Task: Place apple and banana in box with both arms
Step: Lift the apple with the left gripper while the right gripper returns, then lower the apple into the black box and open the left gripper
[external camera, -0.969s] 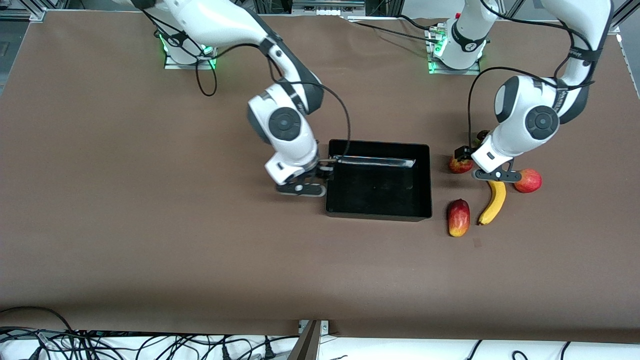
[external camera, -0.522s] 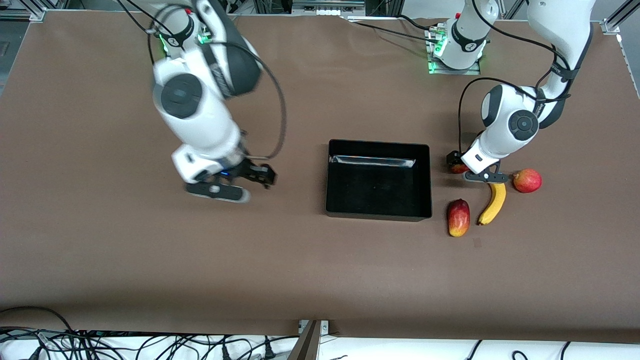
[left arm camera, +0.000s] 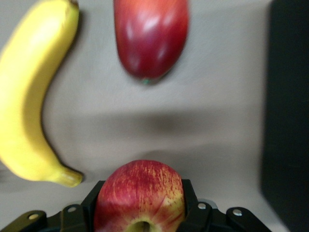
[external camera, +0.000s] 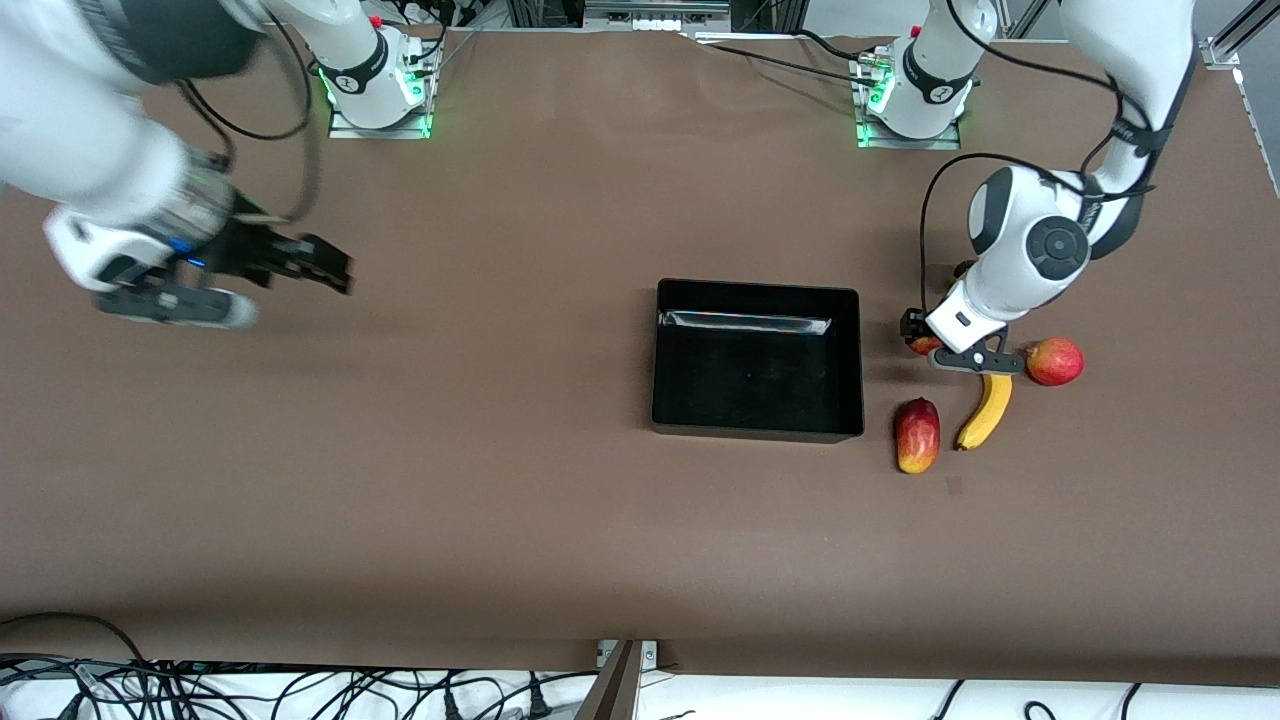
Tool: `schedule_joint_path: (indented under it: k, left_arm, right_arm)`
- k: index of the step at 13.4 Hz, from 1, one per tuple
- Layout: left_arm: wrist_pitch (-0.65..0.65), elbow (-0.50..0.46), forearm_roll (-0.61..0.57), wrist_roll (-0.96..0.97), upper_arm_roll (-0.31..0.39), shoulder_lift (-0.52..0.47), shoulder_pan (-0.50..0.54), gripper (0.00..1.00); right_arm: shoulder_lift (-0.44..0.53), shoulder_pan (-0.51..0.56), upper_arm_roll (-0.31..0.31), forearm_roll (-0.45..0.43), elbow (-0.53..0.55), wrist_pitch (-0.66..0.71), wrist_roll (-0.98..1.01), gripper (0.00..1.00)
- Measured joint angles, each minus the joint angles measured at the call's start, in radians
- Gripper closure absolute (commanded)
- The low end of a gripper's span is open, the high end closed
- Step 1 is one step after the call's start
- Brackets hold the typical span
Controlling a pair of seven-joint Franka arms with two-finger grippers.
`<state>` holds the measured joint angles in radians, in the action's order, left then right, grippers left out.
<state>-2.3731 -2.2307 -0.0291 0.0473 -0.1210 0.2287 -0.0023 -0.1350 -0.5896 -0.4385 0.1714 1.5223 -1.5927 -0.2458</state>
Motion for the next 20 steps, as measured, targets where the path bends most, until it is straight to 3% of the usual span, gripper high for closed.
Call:
schedule_joint_path:
  k: [3, 6, 8, 10, 13, 18, 20]
  left_arm:
    - [0.293, 0.233, 0.010, 0.056, -0.078, -0.018, -0.006, 0.92]
    - [0.321, 0.287, 0.049, 0.288, -0.193, 0.032, -0.017, 0.90]
    - [0.272, 0.286, 0.050, 0.376, -0.235, 0.102, -0.036, 0.90]
    - [0.212, 0.284, 0.050, 0.399, -0.238, 0.174, -0.062, 0.81]
    - [0.102, 0.258, 0.040, 0.404, -0.237, 0.258, -0.081, 0.00]
    - [0.049, 0.241, 0.034, 0.452, -0.236, 0.259, -0.084, 0.00]
    - [0.155, 0.281, 0.032, 0.448, -0.225, 0.194, -0.064, 0.00]
  right_arm:
    - [0.108, 0.176, 0.101, -0.035, 0.119, 0.000, 0.096, 0.00]
    - [0.168, 0.405, 0.324, -0.092, 0.182, -0.001, 0.120, 0.00]
    - [0.182, 0.463, 0.393, -0.116, 0.189, -0.003, 0.120, 0.00]
    - [0.183, 0.467, 0.402, -0.131, 0.189, -0.008, 0.121, 0.00]
    - [0.183, 0.469, 0.403, -0.142, 0.186, -0.018, 0.122, 0.00]
    - [0.165, 0.472, 0.403, -0.144, 0.147, -0.029, 0.122, 0.00]
    - [0.146, 0.472, 0.403, -0.153, 0.128, -0.038, 0.122, 0.00]
